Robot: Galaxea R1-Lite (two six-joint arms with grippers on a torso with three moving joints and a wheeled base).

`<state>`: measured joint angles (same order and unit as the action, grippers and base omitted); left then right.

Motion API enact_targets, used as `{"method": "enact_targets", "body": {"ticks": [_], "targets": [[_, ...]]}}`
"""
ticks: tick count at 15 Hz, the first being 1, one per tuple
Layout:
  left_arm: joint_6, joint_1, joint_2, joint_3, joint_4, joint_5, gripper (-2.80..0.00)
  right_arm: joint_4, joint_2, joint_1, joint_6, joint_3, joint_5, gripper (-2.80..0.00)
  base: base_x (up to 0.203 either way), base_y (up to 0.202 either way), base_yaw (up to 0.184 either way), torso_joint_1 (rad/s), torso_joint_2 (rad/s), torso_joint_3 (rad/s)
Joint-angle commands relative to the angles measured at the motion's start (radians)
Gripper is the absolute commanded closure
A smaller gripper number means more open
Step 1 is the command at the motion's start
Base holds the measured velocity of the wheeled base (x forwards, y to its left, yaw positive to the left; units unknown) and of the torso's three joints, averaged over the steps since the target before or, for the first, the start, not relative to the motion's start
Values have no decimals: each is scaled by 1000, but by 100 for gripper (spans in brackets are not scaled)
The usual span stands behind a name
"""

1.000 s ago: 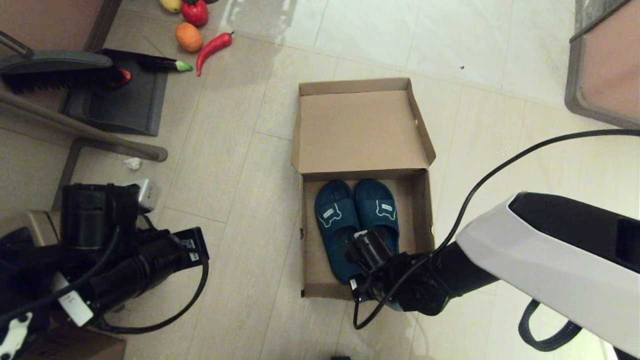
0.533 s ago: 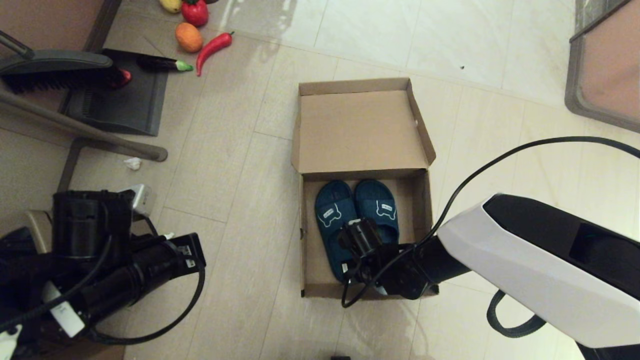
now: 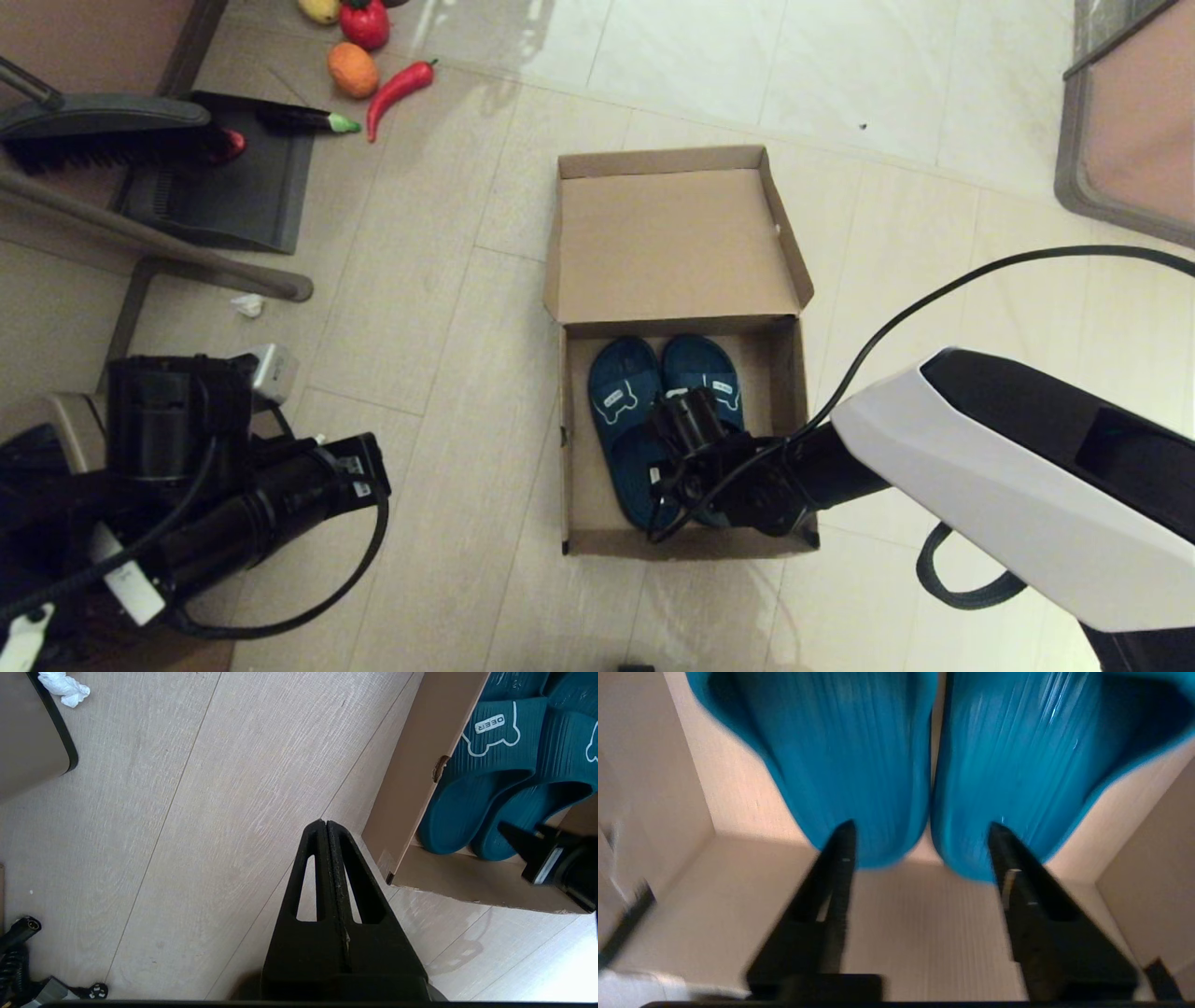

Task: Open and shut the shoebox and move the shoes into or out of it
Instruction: Put the shoes out of the shoe box

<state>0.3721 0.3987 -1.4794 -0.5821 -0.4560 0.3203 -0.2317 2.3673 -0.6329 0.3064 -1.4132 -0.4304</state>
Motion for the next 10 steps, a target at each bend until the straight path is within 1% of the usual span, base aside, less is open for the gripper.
{"method": "enact_targets", "body": {"ticks": [1, 3, 6, 8, 9, 10], "targets": [[2, 0, -6, -1, -3, 2, 0, -7, 24, 4, 1, -29, -2, -280, 0, 0, 0, 0, 0, 0], [2, 1, 4, 8, -3, 0, 0, -25, 79, 11, -9, -120, -10, -280, 0, 0, 0, 0, 0, 0], [1, 0, 13, 16, -3, 2, 0, -8, 157, 34, -41, -249, -30, -280, 0, 0, 0, 0, 0, 0], [2, 0, 14, 29, -3, 0, 0, -3, 193, 38, -56, -292, -44, -280, 0, 0, 0, 0, 0, 0], [2, 0, 13, 30, -3, -1, 0, -6, 199, 39, -78, -293, -54, -280, 0, 0, 0, 0, 0, 0], [2, 0, 13, 30, -3, -3, 0, -9, 204, 41, -84, -295, -63, -280, 0, 0, 0, 0, 0, 0]]}}
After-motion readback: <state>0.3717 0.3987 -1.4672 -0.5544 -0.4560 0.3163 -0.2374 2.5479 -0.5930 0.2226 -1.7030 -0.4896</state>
